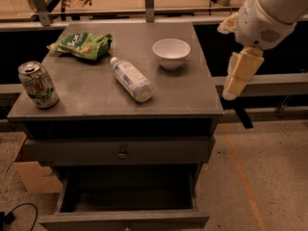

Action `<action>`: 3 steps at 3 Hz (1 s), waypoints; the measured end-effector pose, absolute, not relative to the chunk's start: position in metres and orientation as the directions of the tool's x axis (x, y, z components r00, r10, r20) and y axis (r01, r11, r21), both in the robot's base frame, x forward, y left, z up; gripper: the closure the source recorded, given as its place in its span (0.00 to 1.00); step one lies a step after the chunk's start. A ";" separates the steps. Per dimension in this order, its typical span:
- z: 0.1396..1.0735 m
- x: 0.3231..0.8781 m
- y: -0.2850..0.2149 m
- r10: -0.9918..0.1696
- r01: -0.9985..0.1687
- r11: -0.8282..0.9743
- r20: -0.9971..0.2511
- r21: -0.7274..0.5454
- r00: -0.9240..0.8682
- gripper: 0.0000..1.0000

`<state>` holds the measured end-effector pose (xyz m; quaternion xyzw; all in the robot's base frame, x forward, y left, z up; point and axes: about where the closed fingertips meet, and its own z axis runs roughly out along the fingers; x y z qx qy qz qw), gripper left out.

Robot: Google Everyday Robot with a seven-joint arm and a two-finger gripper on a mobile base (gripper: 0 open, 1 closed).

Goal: Move white bowl near green rice chip bag

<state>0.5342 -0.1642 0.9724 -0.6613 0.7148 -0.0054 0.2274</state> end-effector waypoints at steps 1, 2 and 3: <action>0.946 0.592 -0.138 -0.943 -0.951 0.088 -0.333 -0.297 0.017 0.00; 0.934 0.607 -0.131 -0.940 -0.955 0.082 -0.342 -0.285 0.021 0.00; 0.923 0.624 -0.129 -0.946 -0.960 0.067 -0.322 -0.272 0.025 0.00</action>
Offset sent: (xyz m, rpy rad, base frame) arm 0.0516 0.0229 -0.0228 0.0149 0.0079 0.0408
